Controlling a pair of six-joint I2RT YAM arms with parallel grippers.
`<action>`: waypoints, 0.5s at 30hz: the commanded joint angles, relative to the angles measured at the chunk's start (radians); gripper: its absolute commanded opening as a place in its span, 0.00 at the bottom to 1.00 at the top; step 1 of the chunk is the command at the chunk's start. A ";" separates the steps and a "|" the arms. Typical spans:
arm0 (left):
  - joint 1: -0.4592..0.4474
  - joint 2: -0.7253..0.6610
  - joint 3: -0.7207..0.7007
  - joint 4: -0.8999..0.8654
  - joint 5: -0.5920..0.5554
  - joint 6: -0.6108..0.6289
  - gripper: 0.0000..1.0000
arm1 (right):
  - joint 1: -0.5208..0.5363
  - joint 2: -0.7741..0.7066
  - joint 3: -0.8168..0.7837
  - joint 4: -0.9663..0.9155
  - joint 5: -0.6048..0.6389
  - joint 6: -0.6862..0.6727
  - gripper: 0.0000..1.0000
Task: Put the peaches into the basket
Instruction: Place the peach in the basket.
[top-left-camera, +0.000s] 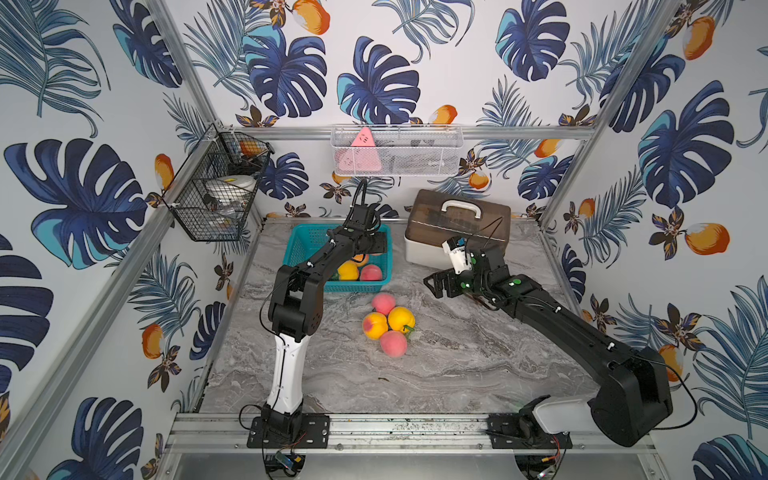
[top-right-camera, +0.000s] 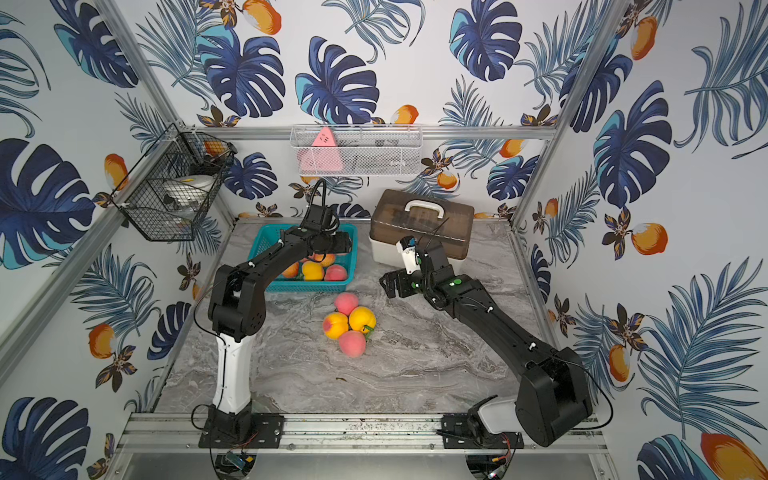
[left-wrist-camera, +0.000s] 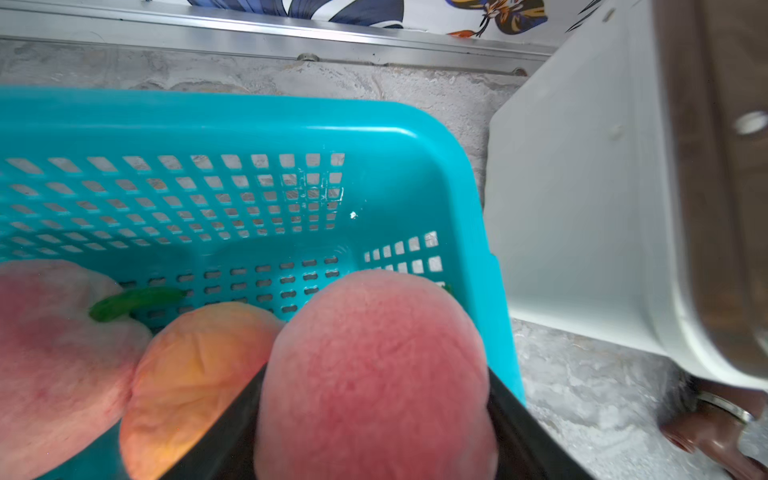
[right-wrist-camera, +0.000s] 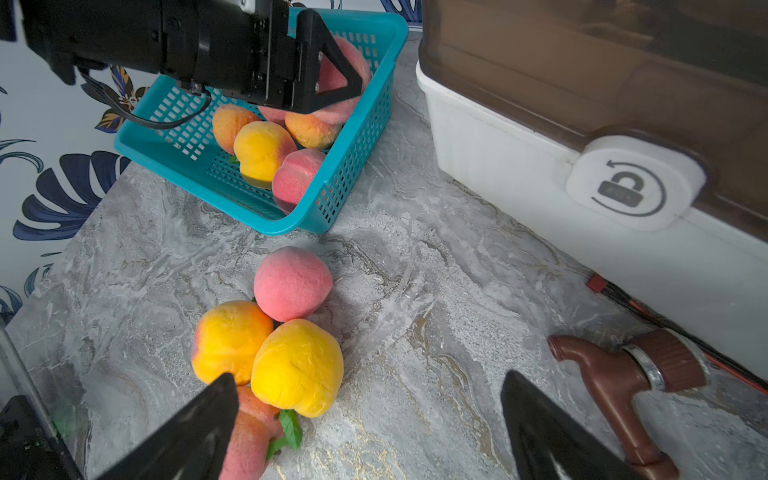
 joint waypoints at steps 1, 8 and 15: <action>0.001 0.014 -0.003 0.051 -0.011 0.031 0.60 | -0.006 -0.007 -0.006 0.032 -0.016 0.011 1.00; 0.001 0.040 0.003 0.064 -0.007 0.038 0.61 | -0.013 -0.008 -0.016 0.040 -0.016 0.014 1.00; 0.000 0.060 0.016 0.058 -0.017 0.048 0.63 | -0.021 -0.007 -0.024 0.045 -0.023 0.019 1.00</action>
